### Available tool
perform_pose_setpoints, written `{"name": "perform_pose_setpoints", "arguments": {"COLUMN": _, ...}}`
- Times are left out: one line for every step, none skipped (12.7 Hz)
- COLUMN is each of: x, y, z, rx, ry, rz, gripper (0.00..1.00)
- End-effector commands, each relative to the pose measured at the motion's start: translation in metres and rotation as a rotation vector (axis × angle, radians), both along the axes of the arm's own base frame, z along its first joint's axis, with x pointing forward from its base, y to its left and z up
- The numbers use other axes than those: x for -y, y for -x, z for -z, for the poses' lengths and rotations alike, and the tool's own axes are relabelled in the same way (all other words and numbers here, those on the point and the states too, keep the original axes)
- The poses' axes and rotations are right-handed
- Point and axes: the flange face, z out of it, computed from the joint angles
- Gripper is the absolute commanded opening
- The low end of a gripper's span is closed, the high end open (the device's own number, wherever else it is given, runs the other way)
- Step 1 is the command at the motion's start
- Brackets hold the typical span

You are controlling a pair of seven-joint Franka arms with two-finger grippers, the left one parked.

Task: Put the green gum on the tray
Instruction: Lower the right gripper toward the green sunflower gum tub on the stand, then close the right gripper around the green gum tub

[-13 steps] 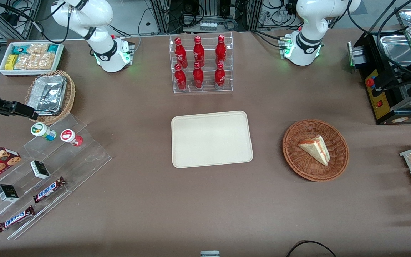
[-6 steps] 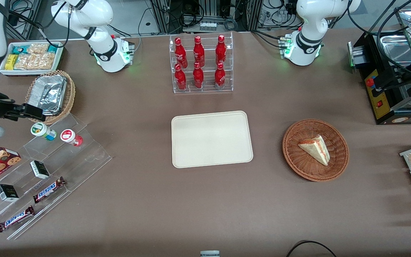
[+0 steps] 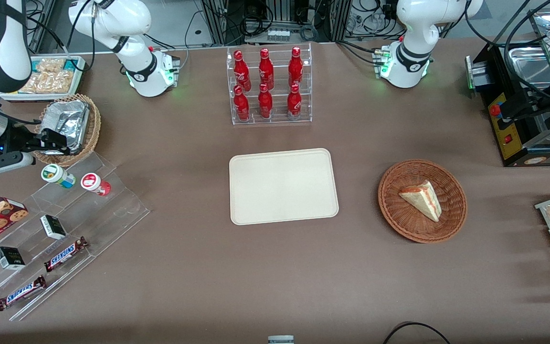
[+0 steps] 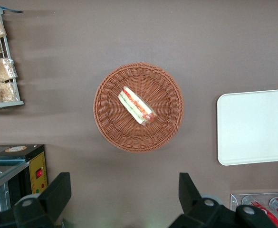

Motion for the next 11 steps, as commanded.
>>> {"name": "perform_pose_setpoints", "arguments": {"x": 0.015, "y": 0.010, "z": 0.014, "rx": 0.041, "ry": 0.011, "rz": -0.168, "gripper": 1.00}}
{"name": "perform_pose_setpoints", "arguments": {"x": 0.026, "y": 0.011, "z": 0.020, "rx": 0.056, "ry": 0.014, "rz": -0.226, "gripper": 1.00}}
{"name": "perform_pose_setpoints", "arguments": {"x": 0.032, "y": 0.011, "z": 0.027, "rx": 0.068, "ry": 0.017, "rz": -0.283, "gripper": 1.00}}
{"name": "perform_pose_setpoints", "arguments": {"x": 0.042, "y": 0.011, "z": 0.035, "rx": 0.082, "ry": 0.023, "rz": -0.334, "gripper": 1.00}}
{"name": "perform_pose_setpoints", "arguments": {"x": 0.050, "y": 0.011, "z": 0.043, "rx": 0.096, "ry": 0.031, "rz": -0.356, "gripper": 1.00}}
{"name": "perform_pose_setpoints", "arguments": {"x": 0.055, "y": 0.010, "z": 0.049, "rx": 0.099, "ry": 0.036, "rz": -0.363, "gripper": 1.00}}
{"name": "perform_pose_setpoints", "arguments": {"x": 0.064, "y": 0.008, "z": 0.058, "rx": 0.094, "ry": 0.037, "rz": -0.366, "gripper": 1.00}}
{"name": "perform_pose_setpoints", "arguments": {"x": 0.067, "y": 0.005, "z": 0.066, "rx": 0.095, "ry": 0.040, "rz": -0.362, "gripper": 1.00}}
{"name": "perform_pose_setpoints", "arguments": {"x": 0.076, "y": 0.004, "z": 0.075, "rx": 0.091, "ry": 0.041, "rz": -0.348, "gripper": 1.00}}
{"name": "perform_pose_setpoints", "arguments": {"x": 0.079, "y": 0.003, "z": 0.081, "rx": 0.087, "ry": 0.041, "rz": -0.343, "gripper": 1.00}}
{"name": "perform_pose_setpoints", "arguments": {"x": 0.080, "y": 0.002, "z": 0.086, "rx": 0.079, "ry": 0.038, "rz": -0.342, "gripper": 1.00}}
